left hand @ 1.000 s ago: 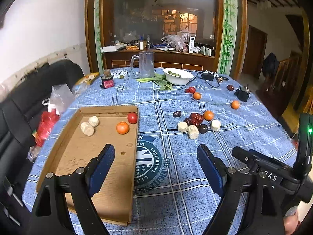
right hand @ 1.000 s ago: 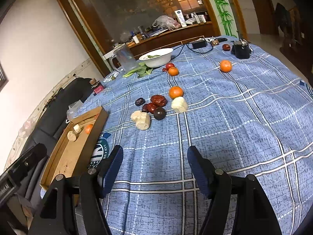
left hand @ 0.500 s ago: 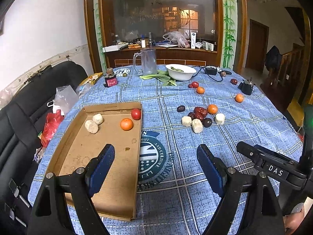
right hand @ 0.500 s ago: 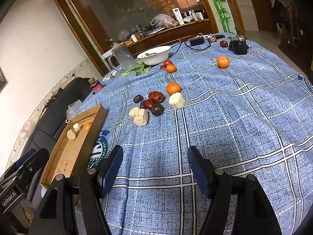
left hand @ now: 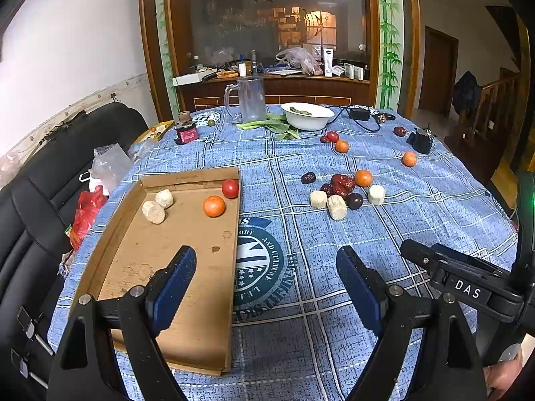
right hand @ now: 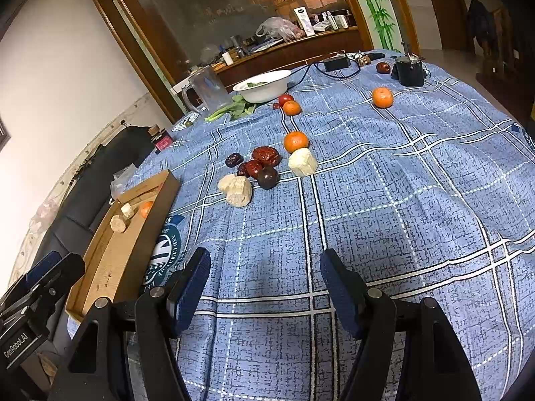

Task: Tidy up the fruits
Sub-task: 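Move both open tools toward the remaining fruits on the cloth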

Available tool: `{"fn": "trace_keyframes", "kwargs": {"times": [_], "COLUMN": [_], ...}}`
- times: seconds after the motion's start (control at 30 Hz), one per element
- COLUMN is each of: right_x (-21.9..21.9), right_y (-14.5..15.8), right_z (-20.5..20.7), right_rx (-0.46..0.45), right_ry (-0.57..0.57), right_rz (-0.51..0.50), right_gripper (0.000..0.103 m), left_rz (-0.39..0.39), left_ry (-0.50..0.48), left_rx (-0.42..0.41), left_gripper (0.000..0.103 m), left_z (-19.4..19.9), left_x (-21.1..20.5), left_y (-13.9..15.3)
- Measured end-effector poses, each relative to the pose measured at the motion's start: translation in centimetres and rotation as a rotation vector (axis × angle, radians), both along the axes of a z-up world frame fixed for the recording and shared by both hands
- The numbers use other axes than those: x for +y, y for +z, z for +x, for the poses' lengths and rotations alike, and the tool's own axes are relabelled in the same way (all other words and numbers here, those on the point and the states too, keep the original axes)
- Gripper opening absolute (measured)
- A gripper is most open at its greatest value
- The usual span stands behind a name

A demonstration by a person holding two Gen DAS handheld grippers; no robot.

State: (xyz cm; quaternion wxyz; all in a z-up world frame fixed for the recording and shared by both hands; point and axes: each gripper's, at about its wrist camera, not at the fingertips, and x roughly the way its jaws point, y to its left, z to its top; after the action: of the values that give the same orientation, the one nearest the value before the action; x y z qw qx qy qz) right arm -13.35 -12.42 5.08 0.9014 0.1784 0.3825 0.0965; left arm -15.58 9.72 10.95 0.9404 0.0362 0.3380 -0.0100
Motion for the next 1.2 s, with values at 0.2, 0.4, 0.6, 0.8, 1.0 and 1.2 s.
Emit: {"fn": "trace_keyframes", "kwargs": {"times": [0.2, 0.4, 0.6, 0.8, 1.0, 1.2], "right_x": [-0.1, -0.3, -0.6, -1.2, -4.2, -7.5], "right_y": [-0.3, -0.6, -1.2, -1.3, 0.2, -0.4], "right_z": [0.2, 0.2, 0.7, 1.3, 0.1, 0.3], "right_rx": [0.011, 0.015, 0.031, 0.045, -0.007, 0.026], "right_ry": [-0.002, -0.006, -0.011, -0.028, -0.126, -0.208], "right_rz": [0.003, 0.003, 0.006, -0.016, -0.075, -0.052], "right_gripper": [0.073, 0.073, 0.073, 0.073, 0.077, 0.079], "left_rz": [0.005, -0.019, -0.058, -0.108, -0.185, -0.218], "left_ry": [-0.006, -0.015, -0.031, -0.059, -0.131, -0.229], "left_rx": [0.009, 0.032, 0.062, 0.071, 0.132, 0.170], "left_gripper": [0.085, 0.085, 0.085, 0.085, 0.085, 0.085], "left_z": [0.2, 0.6, 1.3, 2.4, 5.0, 5.6], "left_x": [-0.2, 0.0, 0.0, 0.2, -1.4, -4.4], "left_y": [-0.2, -0.7, -1.4, -2.2, -3.4, -4.0]}}
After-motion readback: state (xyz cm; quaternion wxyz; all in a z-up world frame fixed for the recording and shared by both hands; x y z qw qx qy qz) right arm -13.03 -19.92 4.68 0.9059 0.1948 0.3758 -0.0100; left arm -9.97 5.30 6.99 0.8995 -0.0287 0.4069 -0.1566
